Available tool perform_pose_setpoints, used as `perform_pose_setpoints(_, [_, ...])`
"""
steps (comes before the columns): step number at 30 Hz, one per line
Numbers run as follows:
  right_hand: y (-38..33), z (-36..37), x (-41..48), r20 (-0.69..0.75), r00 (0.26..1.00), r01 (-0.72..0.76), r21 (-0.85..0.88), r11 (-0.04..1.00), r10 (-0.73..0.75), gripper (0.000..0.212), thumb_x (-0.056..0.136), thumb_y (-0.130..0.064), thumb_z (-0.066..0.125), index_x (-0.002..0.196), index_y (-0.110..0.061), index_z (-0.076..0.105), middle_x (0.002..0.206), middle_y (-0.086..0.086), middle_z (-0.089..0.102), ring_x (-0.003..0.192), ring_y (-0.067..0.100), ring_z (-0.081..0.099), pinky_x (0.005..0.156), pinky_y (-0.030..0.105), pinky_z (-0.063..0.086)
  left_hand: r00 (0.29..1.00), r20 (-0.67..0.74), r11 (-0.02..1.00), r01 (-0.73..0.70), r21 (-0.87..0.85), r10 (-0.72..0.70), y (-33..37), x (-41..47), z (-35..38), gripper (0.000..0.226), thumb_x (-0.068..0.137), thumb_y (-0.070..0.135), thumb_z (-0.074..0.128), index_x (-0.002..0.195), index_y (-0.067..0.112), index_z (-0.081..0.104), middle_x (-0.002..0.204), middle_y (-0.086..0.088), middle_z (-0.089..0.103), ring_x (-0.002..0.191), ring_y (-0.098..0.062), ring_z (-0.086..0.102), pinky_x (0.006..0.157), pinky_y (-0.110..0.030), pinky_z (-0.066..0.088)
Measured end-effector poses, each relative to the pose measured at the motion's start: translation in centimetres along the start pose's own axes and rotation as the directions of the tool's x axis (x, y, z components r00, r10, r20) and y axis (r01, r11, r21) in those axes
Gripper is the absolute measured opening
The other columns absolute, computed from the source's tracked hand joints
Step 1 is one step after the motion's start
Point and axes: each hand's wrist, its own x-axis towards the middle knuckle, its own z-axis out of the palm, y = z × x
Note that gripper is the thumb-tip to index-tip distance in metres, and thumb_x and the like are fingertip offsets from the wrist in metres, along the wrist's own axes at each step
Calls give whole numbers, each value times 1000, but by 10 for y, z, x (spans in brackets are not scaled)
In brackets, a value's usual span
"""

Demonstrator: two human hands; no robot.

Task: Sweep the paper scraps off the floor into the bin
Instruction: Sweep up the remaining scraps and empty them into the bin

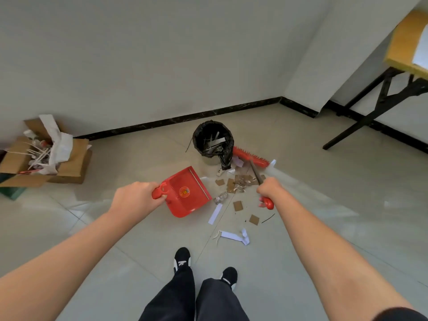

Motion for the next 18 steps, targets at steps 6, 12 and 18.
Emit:
perform_pose_setpoints(6, [34,15,3,72,997,26,-242,970,-8,26,89,0,44,65,-9,40,60,11,50,43,20,47,43,21,38,1000,-6,999,17,41,-17,-13,12,13,25,87,54,54,101,38,67,91,6,71,93,-22,66,67,-31,50])
perform_pose_setpoints(12, [124,21,-43,65,997,59,-523,851,-29,8,91,-2,39,92,-9,40,65,4,40,49,17,38,43,20,30,996,15,995,93,21,-93,-26,11,11,28,86,53,54,88,27,67,84,4,70,86,-24,65,61,-29,43])
perform_pose_setpoints(18, [166,0,-81,144,990,80,-529,845,-4,13,83,-4,42,93,-10,47,64,2,39,42,15,37,39,19,30,992,61,994,107,11,-108,-47,0,11,32,85,57,55,89,28,67,90,3,71,93,-25,65,64,-29,43])
